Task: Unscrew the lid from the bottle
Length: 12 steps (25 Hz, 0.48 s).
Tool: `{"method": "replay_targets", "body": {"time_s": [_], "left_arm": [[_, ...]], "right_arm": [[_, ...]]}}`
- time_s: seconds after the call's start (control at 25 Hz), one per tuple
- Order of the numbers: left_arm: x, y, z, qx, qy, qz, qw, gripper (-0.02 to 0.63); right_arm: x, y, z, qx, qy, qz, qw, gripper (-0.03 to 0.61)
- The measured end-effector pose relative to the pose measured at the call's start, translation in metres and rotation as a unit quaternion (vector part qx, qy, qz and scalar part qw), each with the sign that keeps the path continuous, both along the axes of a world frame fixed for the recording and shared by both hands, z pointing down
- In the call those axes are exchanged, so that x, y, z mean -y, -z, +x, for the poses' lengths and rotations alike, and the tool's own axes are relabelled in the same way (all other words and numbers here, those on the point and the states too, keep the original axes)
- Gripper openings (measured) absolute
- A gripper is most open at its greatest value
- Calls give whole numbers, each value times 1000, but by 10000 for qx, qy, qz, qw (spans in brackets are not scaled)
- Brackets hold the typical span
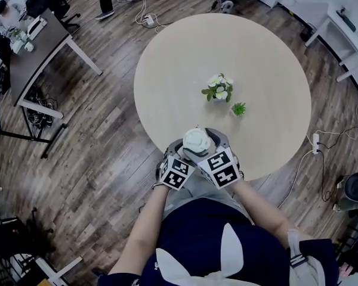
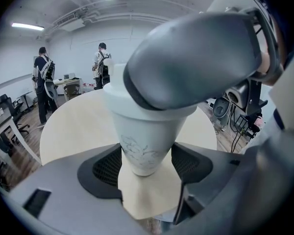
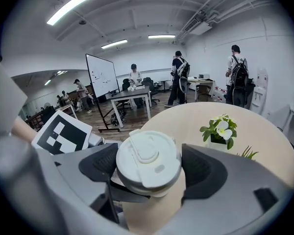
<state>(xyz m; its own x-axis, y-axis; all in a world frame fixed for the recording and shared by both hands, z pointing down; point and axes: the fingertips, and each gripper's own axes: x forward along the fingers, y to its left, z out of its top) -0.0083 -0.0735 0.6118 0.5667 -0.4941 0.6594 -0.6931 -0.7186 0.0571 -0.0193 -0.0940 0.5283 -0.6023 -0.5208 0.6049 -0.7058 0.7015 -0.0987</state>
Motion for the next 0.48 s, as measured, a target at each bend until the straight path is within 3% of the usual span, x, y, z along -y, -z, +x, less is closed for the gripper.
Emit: {"method": "replay_targets", "body": {"time_s": [0.48], "left_arm": [[0,-1,0,-7,-55,-41,10000,327]], "right_arm": [[-3,-2,-3,-130,931,-172,9954,405]]}}
